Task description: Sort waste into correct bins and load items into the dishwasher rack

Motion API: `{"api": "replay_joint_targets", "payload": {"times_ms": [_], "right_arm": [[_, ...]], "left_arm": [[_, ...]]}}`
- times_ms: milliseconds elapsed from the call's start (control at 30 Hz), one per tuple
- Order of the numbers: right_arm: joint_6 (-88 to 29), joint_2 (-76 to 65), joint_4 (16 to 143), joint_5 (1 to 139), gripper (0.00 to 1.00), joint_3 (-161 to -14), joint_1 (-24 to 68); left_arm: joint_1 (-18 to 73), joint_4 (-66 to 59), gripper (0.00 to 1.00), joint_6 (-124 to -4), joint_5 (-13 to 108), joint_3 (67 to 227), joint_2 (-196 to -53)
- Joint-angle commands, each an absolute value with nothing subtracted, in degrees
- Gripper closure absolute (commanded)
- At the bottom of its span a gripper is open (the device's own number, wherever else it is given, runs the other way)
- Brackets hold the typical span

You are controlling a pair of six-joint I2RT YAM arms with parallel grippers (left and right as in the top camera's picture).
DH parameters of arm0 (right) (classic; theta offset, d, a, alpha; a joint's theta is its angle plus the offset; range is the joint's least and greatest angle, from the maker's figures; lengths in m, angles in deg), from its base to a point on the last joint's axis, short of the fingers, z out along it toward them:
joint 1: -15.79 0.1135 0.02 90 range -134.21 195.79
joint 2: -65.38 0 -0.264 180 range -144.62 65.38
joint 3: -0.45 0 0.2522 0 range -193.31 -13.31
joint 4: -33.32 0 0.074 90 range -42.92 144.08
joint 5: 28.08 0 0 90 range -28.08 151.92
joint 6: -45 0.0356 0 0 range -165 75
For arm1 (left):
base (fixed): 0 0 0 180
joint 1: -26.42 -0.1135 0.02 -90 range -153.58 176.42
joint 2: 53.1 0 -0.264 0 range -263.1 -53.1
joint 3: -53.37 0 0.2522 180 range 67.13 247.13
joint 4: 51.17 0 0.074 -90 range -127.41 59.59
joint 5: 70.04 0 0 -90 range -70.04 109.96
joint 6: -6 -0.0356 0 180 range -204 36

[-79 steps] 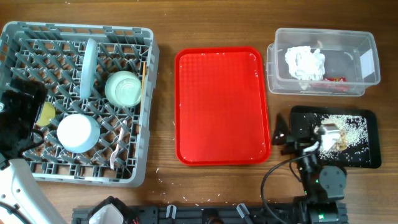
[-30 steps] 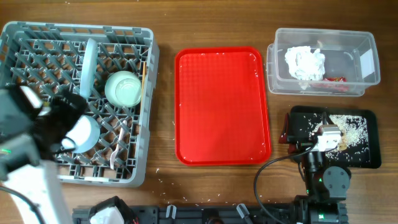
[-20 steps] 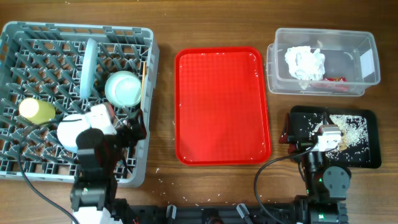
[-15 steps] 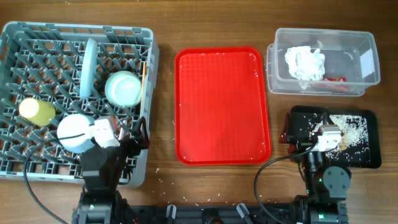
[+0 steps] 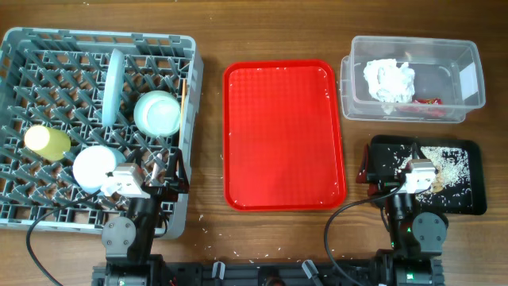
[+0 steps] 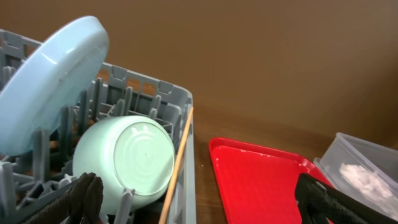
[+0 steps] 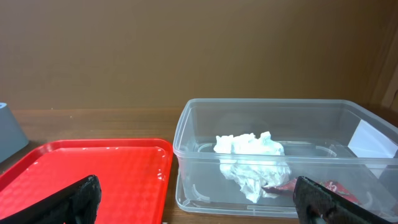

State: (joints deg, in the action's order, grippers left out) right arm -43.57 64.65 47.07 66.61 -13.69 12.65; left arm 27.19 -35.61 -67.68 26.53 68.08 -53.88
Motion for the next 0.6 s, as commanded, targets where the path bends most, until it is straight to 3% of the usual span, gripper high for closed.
{"api": "replay_joint_targets", "payload": {"times_ms": [0,567], "right_arm": [[-43.1,65.2,46.9,66.2,0.00,-13.6,12.8],[-43.1,65.2,46.9,66.2,0.00,-13.6,12.8]], "left_arm": [[27.5,-33.1,0.00,-75.0,24.5,67.5,-53.3],[27.4,-33.3,0.00,-75.0,23.7,67.5,-53.3]]}}
